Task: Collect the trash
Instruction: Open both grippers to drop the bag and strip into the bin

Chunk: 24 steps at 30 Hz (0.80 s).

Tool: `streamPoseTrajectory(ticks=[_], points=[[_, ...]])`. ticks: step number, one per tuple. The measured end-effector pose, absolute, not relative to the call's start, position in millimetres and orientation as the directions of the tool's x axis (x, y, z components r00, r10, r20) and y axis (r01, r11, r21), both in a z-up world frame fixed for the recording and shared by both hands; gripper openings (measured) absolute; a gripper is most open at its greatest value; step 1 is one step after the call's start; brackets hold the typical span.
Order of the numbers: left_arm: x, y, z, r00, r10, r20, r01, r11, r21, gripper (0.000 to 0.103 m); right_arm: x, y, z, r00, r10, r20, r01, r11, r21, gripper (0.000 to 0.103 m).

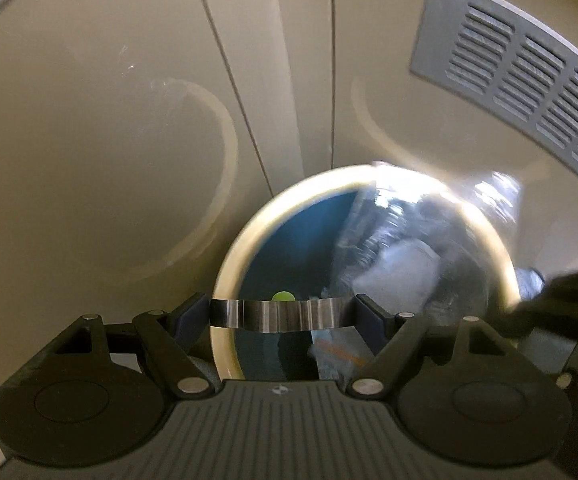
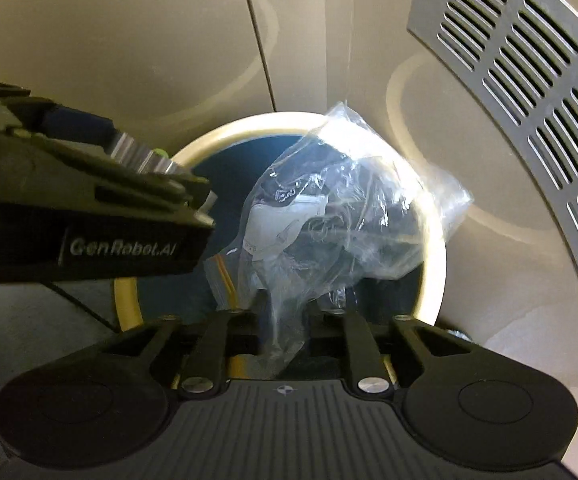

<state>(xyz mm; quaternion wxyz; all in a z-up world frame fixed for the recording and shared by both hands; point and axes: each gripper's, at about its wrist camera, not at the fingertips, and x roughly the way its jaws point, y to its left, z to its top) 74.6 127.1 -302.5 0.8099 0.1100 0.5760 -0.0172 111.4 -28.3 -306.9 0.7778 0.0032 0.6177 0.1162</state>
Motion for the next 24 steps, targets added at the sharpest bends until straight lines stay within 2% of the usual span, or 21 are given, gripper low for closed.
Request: streamPoseTrajectory(ticks=[1,2,3,4,12,24], points=[[75,128,-304,0.322,0.094,-0.942,0.161,0.975,0.152,0.094,113,-28,-307,0.211,0.176,-0.961,-0.172,0.975,0.141,0.055],[74,128,-304,0.315,0.1,-0.944,0.163,0.974,0.157,0.103,112,-26,-305,0.216,0.167,-0.962,-0.169,0.977,0.132,0.061],[72,129,-302,0.322,0.106,-0.941,0.16,0.973,0.164,0.103,112,-25,-303,0.22,0.161,-0.962,-0.171,0.977,0.125,0.068],[70,129,-300,0.327,0.107,-0.939,0.162,0.972,0.168,0.103,111,-24,-300,0.222,0.159,-0.962,-0.175,0.977,0.121,0.072],[44,138,-270,0.345,0.102,-0.933,0.171,0.97,0.17,0.103,93,-17,-259,0.292,0.143,-0.946,-0.223,0.972,0.079,0.08],[-14,155,-205,0.437,0.169,-0.884,0.063,0.974,0.217,0.103,38,-25,-200,0.47,0.145,-0.87,-0.218,0.975,0.045,0.088]])
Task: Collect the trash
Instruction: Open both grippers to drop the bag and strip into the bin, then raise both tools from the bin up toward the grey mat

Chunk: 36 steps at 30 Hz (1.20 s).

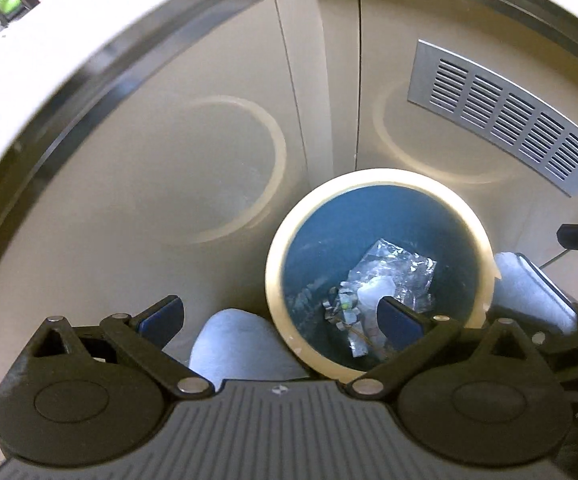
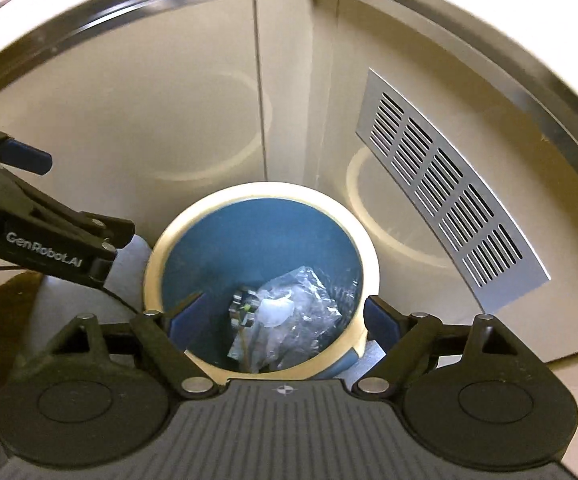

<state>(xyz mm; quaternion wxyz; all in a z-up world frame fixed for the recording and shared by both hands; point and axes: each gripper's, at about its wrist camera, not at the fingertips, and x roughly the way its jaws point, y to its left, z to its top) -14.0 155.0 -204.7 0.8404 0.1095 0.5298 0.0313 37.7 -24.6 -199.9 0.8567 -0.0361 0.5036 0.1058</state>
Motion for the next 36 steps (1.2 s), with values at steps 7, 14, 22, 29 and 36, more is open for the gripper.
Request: streamPoseTrajectory(ticks=[7,14,22,29,36], points=[[-29,143,-190,0.492,0.212,-0.844,0.067,0.958,0.279,0.103,13,-26,-185,0.535,0.151,-0.831,-0.26,0.966,0.008,0.09],[-39,133,-183,0.535,0.234,-0.812,0.073,0.944,0.32,0.103,-2,-30,-176,0.572,0.156,-0.806,-0.264,0.965,-0.001,0.091],[-42,132,-183,0.546,0.223,-0.808,0.075,0.947,0.312,0.103,-14,-33,-172,0.591,0.154,-0.792,-0.258,0.966,-0.004,0.091],[-45,131,-183,0.54,0.222,-0.812,0.079,0.947,0.311,0.103,-16,-34,-170,0.597,0.159,-0.786,-0.258,0.966,0.0,0.091],[-44,131,-184,0.537,0.22,-0.814,0.077,0.948,0.307,0.103,-15,-33,-171,0.59,0.163,-0.791,-0.265,0.964,0.001,0.092]])
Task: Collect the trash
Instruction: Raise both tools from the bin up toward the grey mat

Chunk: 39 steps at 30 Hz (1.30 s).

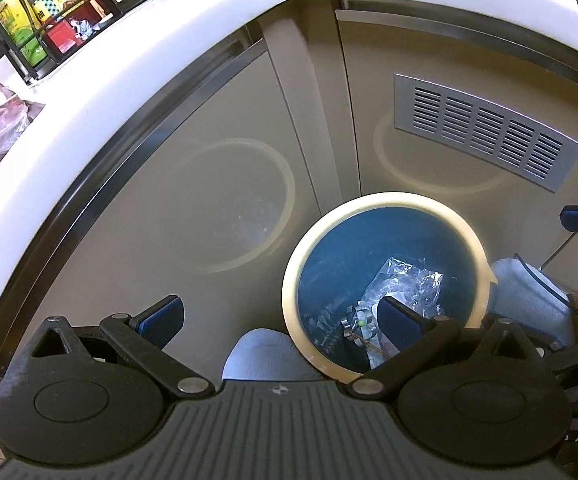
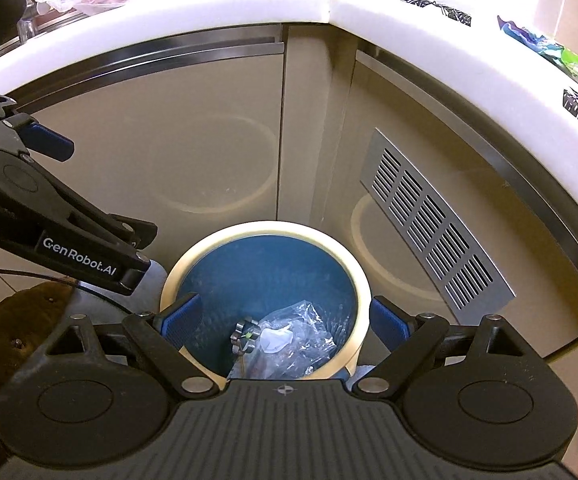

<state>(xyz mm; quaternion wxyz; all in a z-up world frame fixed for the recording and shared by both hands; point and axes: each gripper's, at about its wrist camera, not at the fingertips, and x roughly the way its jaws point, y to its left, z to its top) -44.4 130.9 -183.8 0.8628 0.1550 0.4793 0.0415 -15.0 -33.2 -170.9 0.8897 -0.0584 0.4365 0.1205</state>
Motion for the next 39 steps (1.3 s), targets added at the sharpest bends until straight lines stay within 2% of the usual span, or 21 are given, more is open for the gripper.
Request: streamPoseTrajectory(ticks=[14,23,27,30,33,36,39], points=[[-45,135,-185,0.543,0.219,-0.811,0.069,0.951,0.303,0.103,-11,-34,-175,0.579,0.171,-0.797,-0.263,0.965,0.015,0.092],[-37,141,-163,0.569,0.211,-0.795,0.056,0.954,0.294,0.103,-8,-50,-153,0.666,0.155,-0.73,-0.206,0.978,0.02,0.092],[-33,141,-138,0.622,0.224,-0.75,0.033,0.95,0.311,0.103,-5,-74,-124,0.742,0.146,-0.655,-0.147,0.988,0.054,0.092],[-27,140,-116,0.66,0.231,-0.715,0.009,0.949,0.315,0.103,-4,-99,-93,0.817,0.134,-0.56,-0.101,0.991,0.089,0.092],[-18,139,-95,0.689,0.233,-0.686,-0.015,0.951,0.308,0.103,1,-132,-64,0.887,0.114,-0.448,-0.047,0.986,0.158,0.097],[-6,138,-75,0.704,0.221,-0.674,-0.029,0.958,0.284,0.103,12,-164,-43,0.932,0.044,-0.36,0.036,0.977,0.212,0.099],[11,136,-61,0.713,0.21,-0.669,-0.038,0.964,0.262,0.103,34,-199,-31,0.944,-0.051,-0.325,0.138,0.958,0.25,0.1]])
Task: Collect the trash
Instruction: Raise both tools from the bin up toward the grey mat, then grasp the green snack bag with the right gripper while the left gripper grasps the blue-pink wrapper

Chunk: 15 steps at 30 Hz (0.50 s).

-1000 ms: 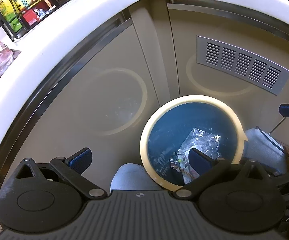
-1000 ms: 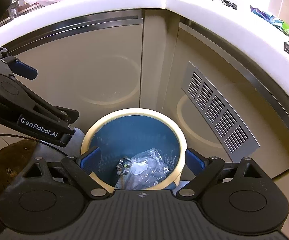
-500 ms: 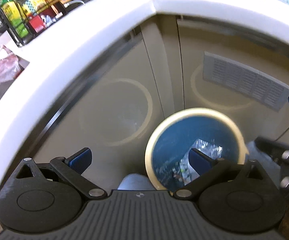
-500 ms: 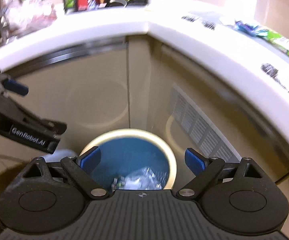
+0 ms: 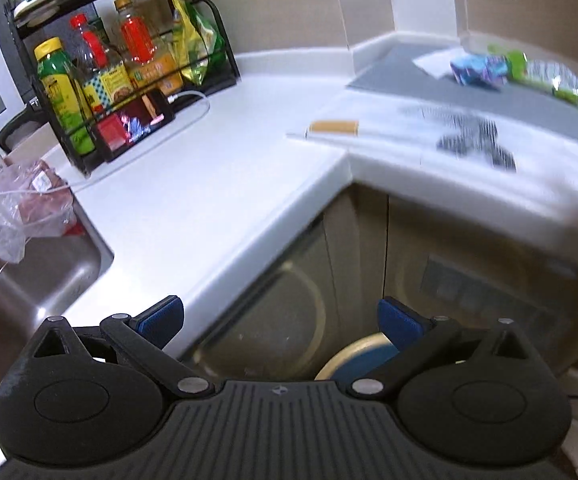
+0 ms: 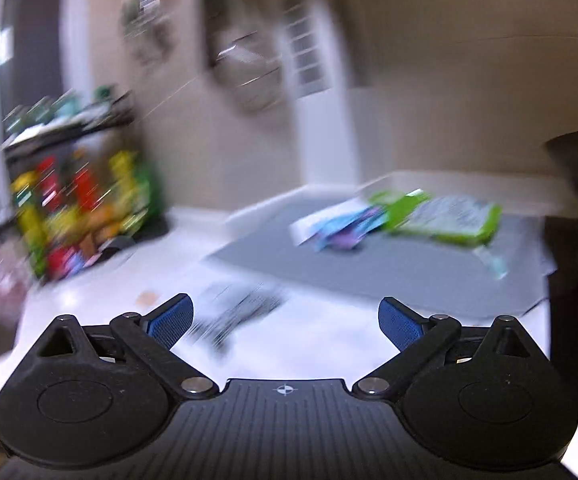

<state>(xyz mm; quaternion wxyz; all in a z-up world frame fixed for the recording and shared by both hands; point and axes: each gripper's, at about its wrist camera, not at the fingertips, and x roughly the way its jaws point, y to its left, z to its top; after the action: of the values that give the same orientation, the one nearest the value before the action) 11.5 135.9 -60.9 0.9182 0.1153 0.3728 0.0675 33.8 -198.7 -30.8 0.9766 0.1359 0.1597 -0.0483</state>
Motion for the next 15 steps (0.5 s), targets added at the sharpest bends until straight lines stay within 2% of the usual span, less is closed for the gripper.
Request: streamPoseTrajectory(ticks=[7,9,12,15], points=[[45,126,-45,0.712,0.213,-0.669,-0.059,0.968,0.245,0.103,115,-295,-39,0.888,-0.342,-0.306,0.446,0.798,0.404,0.101],[51,125,-48,0.702,0.211,-0.68,-0.054,0.968,0.244,0.103,145,-317,-49,0.851,-0.411,-0.328,0.517,0.765,0.384,0.102],[57,126,-53,0.687,0.218,-0.693,-0.045,0.965,0.258,0.103,191,-344,-64,0.796,-0.436,-0.419,0.578,0.754,0.313,0.102],[61,131,-56,0.676,0.227,-0.701,-0.054,0.964,0.259,0.103,222,-377,-73,0.738,-0.498,-0.455,0.654,0.694,0.301,0.102]])
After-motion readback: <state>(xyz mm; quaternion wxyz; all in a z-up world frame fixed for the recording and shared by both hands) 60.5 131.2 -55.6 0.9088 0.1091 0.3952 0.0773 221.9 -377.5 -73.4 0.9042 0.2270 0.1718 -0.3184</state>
